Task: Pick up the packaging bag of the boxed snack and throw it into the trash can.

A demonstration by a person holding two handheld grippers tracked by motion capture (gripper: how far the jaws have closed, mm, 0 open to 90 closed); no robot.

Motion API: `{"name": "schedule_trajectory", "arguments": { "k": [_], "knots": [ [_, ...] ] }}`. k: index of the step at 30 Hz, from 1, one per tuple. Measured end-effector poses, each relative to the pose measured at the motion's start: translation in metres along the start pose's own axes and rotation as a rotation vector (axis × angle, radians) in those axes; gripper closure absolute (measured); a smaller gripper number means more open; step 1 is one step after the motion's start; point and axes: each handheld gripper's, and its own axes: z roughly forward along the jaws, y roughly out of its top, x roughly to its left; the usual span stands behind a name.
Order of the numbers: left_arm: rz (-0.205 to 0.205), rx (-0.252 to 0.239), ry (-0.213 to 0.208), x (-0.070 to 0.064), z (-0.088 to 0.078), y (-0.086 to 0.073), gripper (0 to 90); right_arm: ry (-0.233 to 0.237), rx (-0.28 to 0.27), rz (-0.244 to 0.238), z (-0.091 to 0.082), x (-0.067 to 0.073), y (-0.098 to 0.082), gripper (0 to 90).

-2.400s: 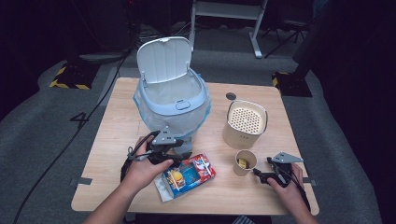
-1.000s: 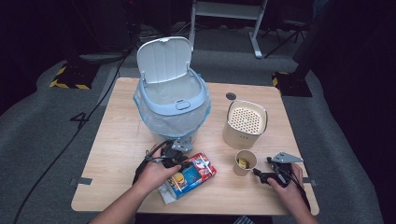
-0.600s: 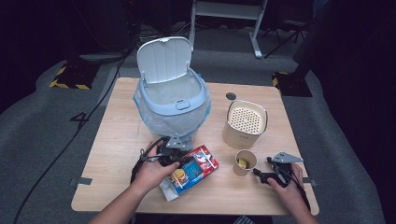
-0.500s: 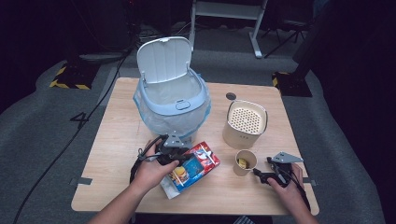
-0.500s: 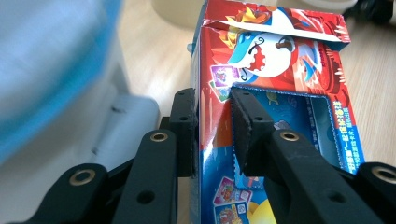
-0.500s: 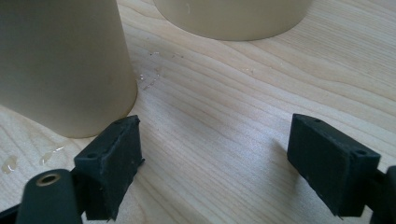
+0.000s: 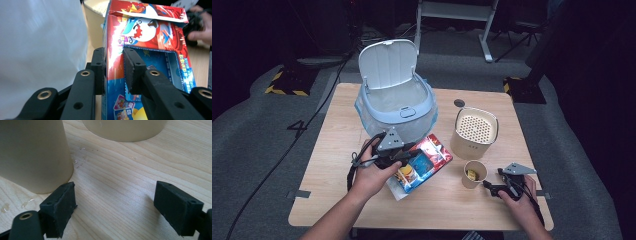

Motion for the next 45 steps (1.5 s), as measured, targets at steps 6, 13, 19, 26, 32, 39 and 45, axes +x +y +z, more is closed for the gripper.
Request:
{"name": "schedule_trajectory", "arguments": {
  "k": [6,13,19,26,32,39,45],
  "knots": [
    [0.013,-0.054,0.016,0.003,-0.012,0.02,73.2,0.0,0.0,0.0,0.0,0.0,0.0,17.8],
    [0.044,-0.103,0.038,0.005,-0.027,0.044,73.4,0.0,0.0,0.0,0.0,0.0,0.0,17.8],
    [0.06,-0.156,0.051,0.008,-0.039,0.062,73.4,0.0,-0.001,-0.001,0.0,0.0,0.0,17.8],
    [0.057,-0.198,0.076,0.016,-0.051,0.081,74.2,-0.001,-0.001,-0.001,0.0,0.0,0.0,17.8],
    [0.046,-0.24,0.105,0.024,-0.06,0.098,74.2,0.0,0.0,0.0,0.0,0.0,0.0,17.8],
    [0.045,-0.286,0.138,0.03,-0.07,0.116,74.2,-0.001,-0.001,-0.001,0.0,0.0,0.0,17.8],
    [0.038,-0.31,0.176,0.04,-0.075,0.13,74.2,0.0,0.0,0.0,0.0,0.0,0.0,17.8]
  ]
}}
